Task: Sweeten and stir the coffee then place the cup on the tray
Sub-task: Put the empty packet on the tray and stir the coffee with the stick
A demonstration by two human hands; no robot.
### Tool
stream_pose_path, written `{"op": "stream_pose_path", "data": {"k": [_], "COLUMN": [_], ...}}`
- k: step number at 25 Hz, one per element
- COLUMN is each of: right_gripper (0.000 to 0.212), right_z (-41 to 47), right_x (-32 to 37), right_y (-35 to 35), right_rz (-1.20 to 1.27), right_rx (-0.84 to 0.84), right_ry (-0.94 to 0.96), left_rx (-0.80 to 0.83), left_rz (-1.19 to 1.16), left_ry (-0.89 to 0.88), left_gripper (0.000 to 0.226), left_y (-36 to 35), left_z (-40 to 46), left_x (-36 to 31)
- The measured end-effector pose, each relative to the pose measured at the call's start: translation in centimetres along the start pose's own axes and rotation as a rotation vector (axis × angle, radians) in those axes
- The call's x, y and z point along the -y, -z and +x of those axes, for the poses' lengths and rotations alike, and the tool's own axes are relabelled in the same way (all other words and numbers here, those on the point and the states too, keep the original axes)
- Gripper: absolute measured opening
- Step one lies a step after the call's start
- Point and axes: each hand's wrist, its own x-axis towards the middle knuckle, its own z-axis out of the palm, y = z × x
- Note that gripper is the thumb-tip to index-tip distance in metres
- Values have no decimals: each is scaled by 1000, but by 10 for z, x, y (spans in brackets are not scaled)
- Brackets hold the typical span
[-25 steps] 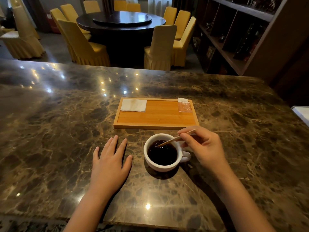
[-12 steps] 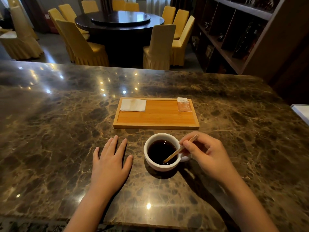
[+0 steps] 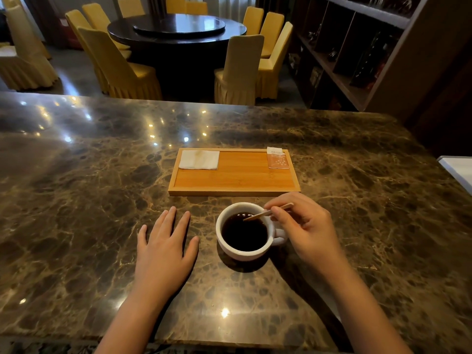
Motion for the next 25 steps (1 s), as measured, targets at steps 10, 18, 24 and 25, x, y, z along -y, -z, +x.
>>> {"op": "stream_pose_path", "data": {"k": [10,18,24,25], "right_gripper": [26,21,23,24], "right_z": [-8,-4,-3,-4], "right_x": [10,4,-2,-2], "right_y": [4,-15,-4,-2], "right_rz": [-29,114,34,15], "right_rx": [76,76,-57,-71], "right_ry": [-39,-20,-34,-41], "left_rx": [11,6,2,4], "left_rz": [11,0,-5,-5], "left_ry": [9,9,6,6], "left_gripper": [61,63,63,63], "left_y": [0,0,0,-1], "left_z": [-1,-1,-1,-1], "left_x": [0,-1,0,0]}}
